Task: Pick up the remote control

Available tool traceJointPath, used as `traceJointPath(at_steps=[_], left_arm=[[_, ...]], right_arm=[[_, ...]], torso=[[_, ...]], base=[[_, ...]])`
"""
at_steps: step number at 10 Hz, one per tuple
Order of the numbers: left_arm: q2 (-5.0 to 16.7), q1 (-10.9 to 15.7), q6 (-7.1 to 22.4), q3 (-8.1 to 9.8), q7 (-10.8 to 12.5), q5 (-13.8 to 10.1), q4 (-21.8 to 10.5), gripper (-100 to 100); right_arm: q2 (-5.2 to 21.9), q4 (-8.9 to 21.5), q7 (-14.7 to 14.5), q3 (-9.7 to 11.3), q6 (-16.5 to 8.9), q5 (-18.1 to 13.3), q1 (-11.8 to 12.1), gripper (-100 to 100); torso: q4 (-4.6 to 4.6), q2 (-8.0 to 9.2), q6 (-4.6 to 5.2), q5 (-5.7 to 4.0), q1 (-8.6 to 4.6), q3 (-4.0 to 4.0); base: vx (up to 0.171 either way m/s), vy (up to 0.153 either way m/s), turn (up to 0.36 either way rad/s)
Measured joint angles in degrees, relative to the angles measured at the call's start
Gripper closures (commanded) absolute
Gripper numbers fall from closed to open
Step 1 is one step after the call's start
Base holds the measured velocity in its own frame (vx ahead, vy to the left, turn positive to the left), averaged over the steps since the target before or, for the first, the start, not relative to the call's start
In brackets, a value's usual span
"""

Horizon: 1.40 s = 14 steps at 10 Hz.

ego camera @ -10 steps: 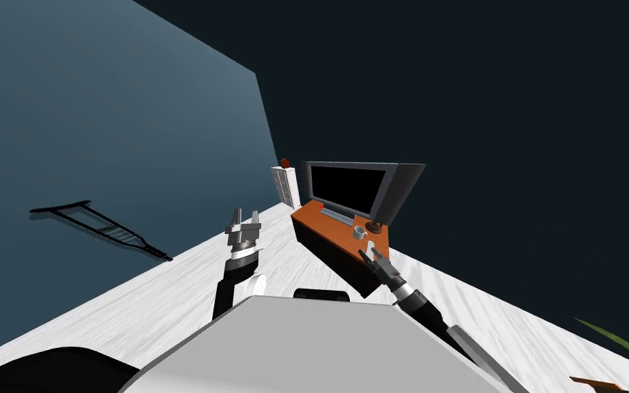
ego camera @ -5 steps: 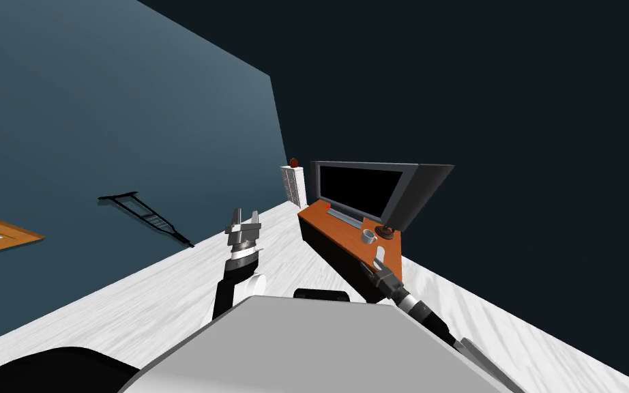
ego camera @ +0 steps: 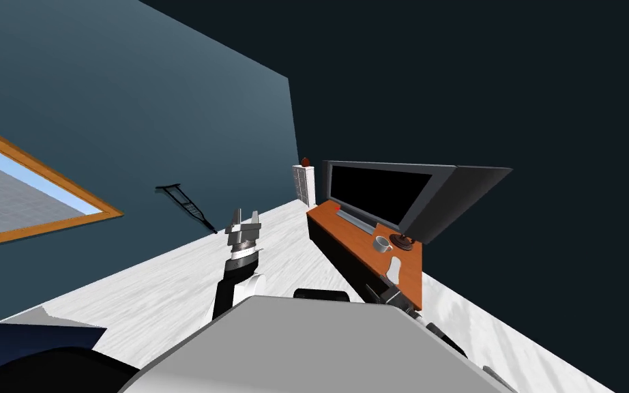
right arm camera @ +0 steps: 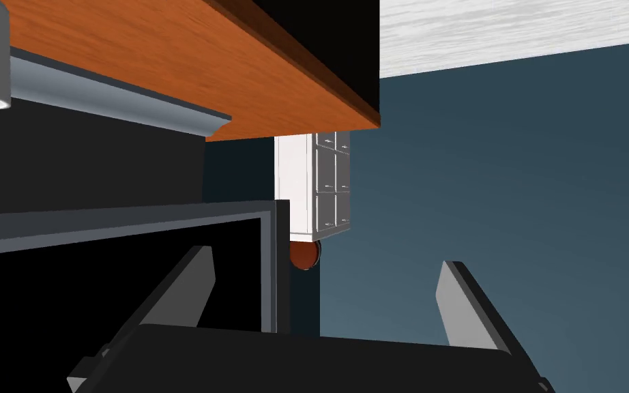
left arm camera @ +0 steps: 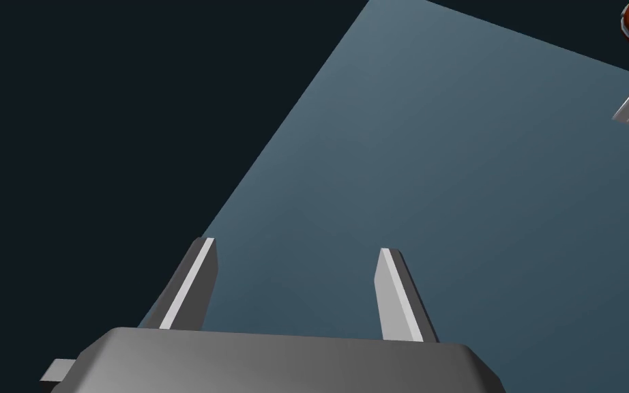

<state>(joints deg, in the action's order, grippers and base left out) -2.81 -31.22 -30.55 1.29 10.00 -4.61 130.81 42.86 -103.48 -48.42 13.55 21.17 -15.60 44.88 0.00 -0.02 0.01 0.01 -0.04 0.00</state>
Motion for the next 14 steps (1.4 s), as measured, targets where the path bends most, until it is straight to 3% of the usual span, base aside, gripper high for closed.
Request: traceJointPath(at_steps=[2,7,10,14], left_arm=[[0.0,0.0,0.0,0.0,0.0,0.0,0.0,0],[0.0,-0.01,0.0,0.01,0.0,0.0,0.0,0],[0.01,-0.01,0.0,0.01,0.0,0.0,0.0,0],[0.01,-0.02,0.0,0.02,0.0,0.0,0.0,0]], right_arm=[[1.52,3.38,-2.95,1.78,-0.79,-1.2,-0.41,-100],[5.36,7.48,-10.07,5.21,-3.78,-4.01,1.72,-100],[7.66,13.39,-14.24,7.32,-3.72,-5.66,2.17,-100],[8.4,18.59,-20.57,11.74,-7.27,-8.97,2.65,-100]], torso=[[0.0,-0.03,-0.02,-0.02,-0.05,-0.01],[0.0,-0.03,0.04,-0.03,-0.11,-0.02],[-0.01,-0.06,0.0,-0.03,-0.17,-0.03],[-0.01,-0.1,0.06,-0.06,-0.25,-0.06]], base=[[0.022,-0.006,0.275],[0.024,-0.021,0.29],[0.025,-0.038,0.242],[0.031,-0.064,0.337]])
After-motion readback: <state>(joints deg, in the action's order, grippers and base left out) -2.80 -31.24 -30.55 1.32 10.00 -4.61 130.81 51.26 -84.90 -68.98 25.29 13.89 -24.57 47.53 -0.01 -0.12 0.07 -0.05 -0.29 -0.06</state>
